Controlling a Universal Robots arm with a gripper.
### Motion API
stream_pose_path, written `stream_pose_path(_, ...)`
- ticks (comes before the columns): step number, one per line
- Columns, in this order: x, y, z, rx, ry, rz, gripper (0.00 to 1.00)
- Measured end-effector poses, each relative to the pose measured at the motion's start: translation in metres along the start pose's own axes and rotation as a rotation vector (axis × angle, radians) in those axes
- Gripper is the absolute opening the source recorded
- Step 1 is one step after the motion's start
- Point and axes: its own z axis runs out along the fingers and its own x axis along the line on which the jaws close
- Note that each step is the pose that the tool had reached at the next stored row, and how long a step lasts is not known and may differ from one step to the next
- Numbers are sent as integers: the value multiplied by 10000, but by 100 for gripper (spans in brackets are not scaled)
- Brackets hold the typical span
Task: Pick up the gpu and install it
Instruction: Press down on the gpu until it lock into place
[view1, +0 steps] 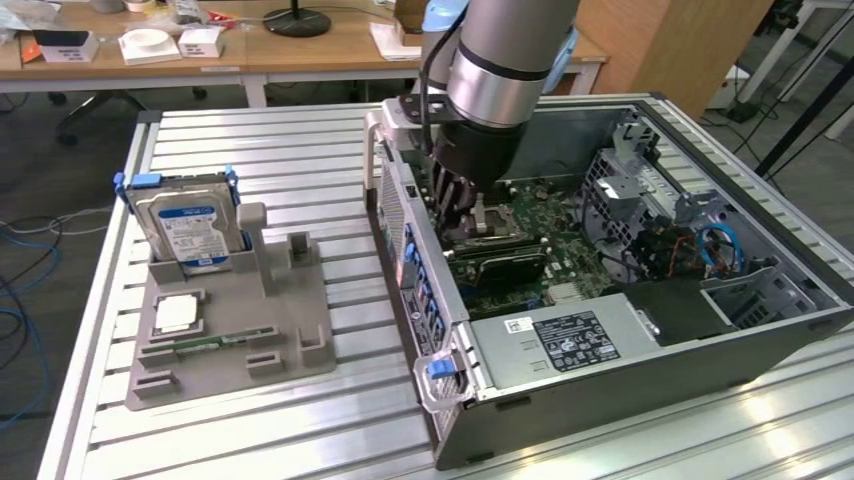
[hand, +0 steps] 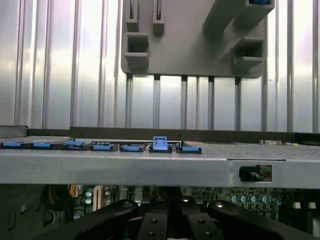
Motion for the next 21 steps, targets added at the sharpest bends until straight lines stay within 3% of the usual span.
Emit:
stream_pose_path(7,-1,7,-65,-1,-1,0,11)
stream_pose_path(18,19,47,-18,-10,12,1,11)
stream_pose_path(21,24,40,-13,-7,-20,-3,11)
